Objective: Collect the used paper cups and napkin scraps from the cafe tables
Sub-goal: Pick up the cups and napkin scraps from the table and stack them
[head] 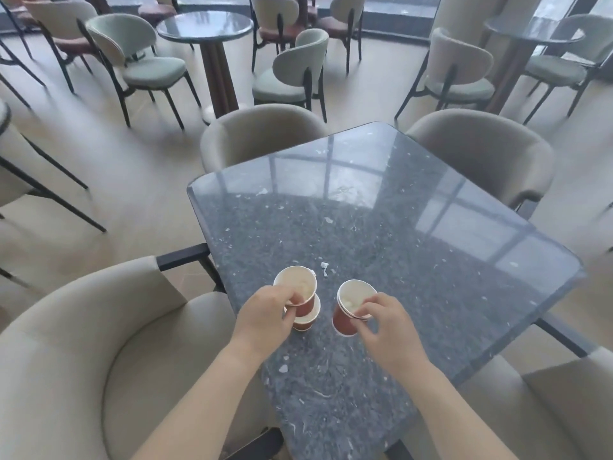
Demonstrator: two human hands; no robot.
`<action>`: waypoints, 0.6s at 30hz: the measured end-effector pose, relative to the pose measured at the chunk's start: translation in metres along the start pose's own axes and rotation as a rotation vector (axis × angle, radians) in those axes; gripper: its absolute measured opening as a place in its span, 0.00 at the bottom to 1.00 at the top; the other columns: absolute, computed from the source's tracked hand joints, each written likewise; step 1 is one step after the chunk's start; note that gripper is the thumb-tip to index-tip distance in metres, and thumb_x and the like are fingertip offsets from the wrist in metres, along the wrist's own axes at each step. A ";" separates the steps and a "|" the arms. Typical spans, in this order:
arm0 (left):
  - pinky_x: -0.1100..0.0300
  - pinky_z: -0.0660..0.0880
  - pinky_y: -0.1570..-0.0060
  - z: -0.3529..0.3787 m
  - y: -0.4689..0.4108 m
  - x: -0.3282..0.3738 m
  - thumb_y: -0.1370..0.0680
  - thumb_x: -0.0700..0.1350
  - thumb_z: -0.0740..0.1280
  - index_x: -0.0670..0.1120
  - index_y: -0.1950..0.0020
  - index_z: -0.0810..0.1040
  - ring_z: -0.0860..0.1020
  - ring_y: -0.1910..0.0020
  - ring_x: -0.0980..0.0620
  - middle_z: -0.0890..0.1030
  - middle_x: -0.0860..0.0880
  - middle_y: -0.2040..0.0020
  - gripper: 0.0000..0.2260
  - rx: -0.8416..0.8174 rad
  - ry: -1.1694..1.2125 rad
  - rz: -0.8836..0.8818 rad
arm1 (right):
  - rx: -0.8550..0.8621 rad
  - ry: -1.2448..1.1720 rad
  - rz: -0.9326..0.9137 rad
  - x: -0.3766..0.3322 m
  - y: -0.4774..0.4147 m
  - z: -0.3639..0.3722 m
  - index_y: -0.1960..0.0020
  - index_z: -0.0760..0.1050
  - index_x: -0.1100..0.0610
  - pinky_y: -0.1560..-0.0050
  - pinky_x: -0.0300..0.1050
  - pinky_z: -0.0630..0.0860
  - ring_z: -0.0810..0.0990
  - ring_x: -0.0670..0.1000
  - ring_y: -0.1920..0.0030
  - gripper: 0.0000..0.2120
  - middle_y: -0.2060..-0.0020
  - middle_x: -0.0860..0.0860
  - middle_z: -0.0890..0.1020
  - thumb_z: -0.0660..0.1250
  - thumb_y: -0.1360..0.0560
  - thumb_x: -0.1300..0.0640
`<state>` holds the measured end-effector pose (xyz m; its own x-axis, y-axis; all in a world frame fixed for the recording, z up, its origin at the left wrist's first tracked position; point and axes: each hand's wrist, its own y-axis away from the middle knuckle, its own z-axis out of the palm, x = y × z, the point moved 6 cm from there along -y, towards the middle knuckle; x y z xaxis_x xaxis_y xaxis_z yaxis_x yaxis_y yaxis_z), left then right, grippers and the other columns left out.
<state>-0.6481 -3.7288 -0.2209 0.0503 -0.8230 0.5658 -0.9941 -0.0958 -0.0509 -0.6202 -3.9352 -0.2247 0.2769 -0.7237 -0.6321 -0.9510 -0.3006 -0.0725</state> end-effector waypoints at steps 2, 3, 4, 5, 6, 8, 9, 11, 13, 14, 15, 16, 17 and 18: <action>0.58 0.73 0.53 0.010 -0.007 -0.004 0.27 0.40 0.67 0.51 0.51 0.80 0.77 0.50 0.50 0.82 0.51 0.52 0.08 -0.053 -0.006 -0.028 | -0.016 0.001 -0.002 0.005 -0.007 0.004 0.58 0.80 0.58 0.51 0.32 0.63 0.72 0.48 0.52 0.03 0.57 0.46 0.77 0.73 0.31 0.60; 0.58 0.73 0.51 0.015 -0.008 -0.005 0.27 0.40 0.66 0.51 0.51 0.79 0.77 0.49 0.50 0.82 0.51 0.51 0.09 -0.086 -0.018 -0.042 | -0.026 0.003 -0.006 0.006 -0.010 0.007 0.58 0.80 0.58 0.51 0.34 0.64 0.72 0.48 0.52 0.02 0.57 0.46 0.76 0.72 0.30 0.60; 0.59 0.72 0.50 0.021 -0.009 -0.007 0.27 0.40 0.66 0.52 0.50 0.79 0.76 0.48 0.51 0.81 0.53 0.50 0.09 -0.122 -0.032 -0.051 | -0.036 0.003 -0.009 0.008 -0.013 0.009 0.58 0.80 0.58 0.51 0.35 0.64 0.73 0.49 0.52 0.02 0.57 0.46 0.76 0.72 0.30 0.60; 0.60 0.72 0.49 0.026 -0.009 -0.007 0.27 0.41 0.66 0.53 0.50 0.79 0.75 0.46 0.52 0.81 0.54 0.49 0.09 -0.155 -0.047 -0.054 | -0.044 0.001 -0.009 0.009 -0.016 0.011 0.58 0.80 0.58 0.51 0.35 0.64 0.73 0.49 0.51 0.02 0.57 0.45 0.76 0.72 0.30 0.60; 0.60 0.72 0.48 0.029 -0.009 -0.008 0.27 0.42 0.66 0.54 0.50 0.79 0.75 0.46 0.53 0.80 0.56 0.48 0.08 -0.178 -0.057 -0.058 | -0.048 0.000 -0.007 0.011 -0.019 0.012 0.58 0.80 0.57 0.51 0.35 0.64 0.73 0.49 0.51 0.02 0.57 0.45 0.76 0.72 0.30 0.60; 0.60 0.71 0.48 0.031 -0.012 -0.010 0.27 0.45 0.67 0.55 0.51 0.78 0.74 0.46 0.54 0.80 0.58 0.49 0.07 -0.191 -0.055 -0.071 | -0.051 0.000 -0.006 0.015 -0.024 0.014 0.58 0.80 0.57 0.52 0.34 0.64 0.72 0.48 0.51 0.02 0.57 0.46 0.76 0.72 0.30 0.60; 0.60 0.71 0.48 0.031 -0.013 -0.011 0.27 0.46 0.67 0.55 0.52 0.78 0.74 0.46 0.55 0.79 0.58 0.50 0.06 -0.186 -0.053 -0.078 | -0.053 -0.001 -0.008 0.017 -0.027 0.015 0.58 0.80 0.57 0.52 0.34 0.63 0.72 0.48 0.51 0.02 0.57 0.46 0.76 0.72 0.30 0.60; 0.60 0.72 0.49 0.028 -0.017 -0.013 0.26 0.47 0.66 0.55 0.52 0.78 0.74 0.47 0.55 0.79 0.57 0.51 0.05 -0.167 -0.055 -0.089 | -0.064 -0.006 -0.017 0.018 -0.032 0.018 0.58 0.80 0.57 0.53 0.33 0.63 0.72 0.48 0.51 0.02 0.57 0.45 0.76 0.72 0.30 0.60; 0.60 0.72 0.50 0.026 -0.022 -0.016 0.26 0.47 0.66 0.55 0.52 0.78 0.74 0.48 0.55 0.79 0.57 0.51 0.04 -0.150 -0.049 -0.097 | -0.077 -0.011 -0.028 0.019 -0.037 0.023 0.58 0.80 0.57 0.53 0.32 0.62 0.72 0.48 0.51 0.02 0.57 0.45 0.75 0.72 0.30 0.59; 0.59 0.72 0.50 0.026 -0.024 -0.018 0.26 0.47 0.66 0.54 0.52 0.78 0.74 0.48 0.55 0.79 0.57 0.51 0.05 -0.151 -0.048 -0.101 | -0.085 -0.013 -0.031 0.020 -0.040 0.027 0.58 0.80 0.57 0.54 0.31 0.62 0.72 0.48 0.51 0.02 0.57 0.45 0.75 0.72 0.30 0.59; 0.59 0.72 0.50 0.027 -0.026 -0.020 0.26 0.47 0.66 0.55 0.52 0.78 0.74 0.48 0.55 0.79 0.57 0.50 0.05 -0.157 -0.050 -0.106 | -0.092 -0.017 -0.032 0.020 -0.042 0.031 0.58 0.80 0.57 0.55 0.30 0.62 0.72 0.48 0.51 0.02 0.57 0.45 0.75 0.72 0.30 0.59; 0.59 0.72 0.49 0.029 -0.028 -0.022 0.26 0.47 0.66 0.55 0.52 0.78 0.74 0.47 0.55 0.79 0.57 0.50 0.05 -0.164 -0.054 -0.110 | -0.095 -0.018 -0.033 0.021 -0.045 0.035 0.58 0.80 0.57 0.55 0.29 0.62 0.72 0.48 0.51 0.02 0.57 0.45 0.75 0.72 0.30 0.60; 0.58 0.73 0.49 0.031 -0.031 -0.024 0.26 0.47 0.66 0.55 0.52 0.78 0.74 0.47 0.56 0.79 0.58 0.50 0.05 -0.172 -0.055 -0.115 | -0.098 -0.016 -0.033 0.022 -0.047 0.039 0.58 0.80 0.57 0.55 0.28 0.63 0.72 0.48 0.50 0.02 0.56 0.46 0.76 0.72 0.30 0.60; 0.58 0.72 0.49 0.034 -0.033 -0.026 0.26 0.47 0.66 0.55 0.52 0.77 0.74 0.47 0.56 0.79 0.58 0.50 0.05 -0.177 -0.051 -0.121 | -0.106 -0.011 -0.033 0.024 -0.049 0.044 0.58 0.80 0.57 0.54 0.28 0.63 0.72 0.48 0.49 0.02 0.55 0.47 0.77 0.72 0.30 0.60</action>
<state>-0.6132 -3.7234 -0.2613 0.1703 -0.8392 0.5164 -0.9817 -0.0990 0.1628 -0.5731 -3.9104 -0.2698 0.3054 -0.7055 -0.6395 -0.9215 -0.3882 -0.0118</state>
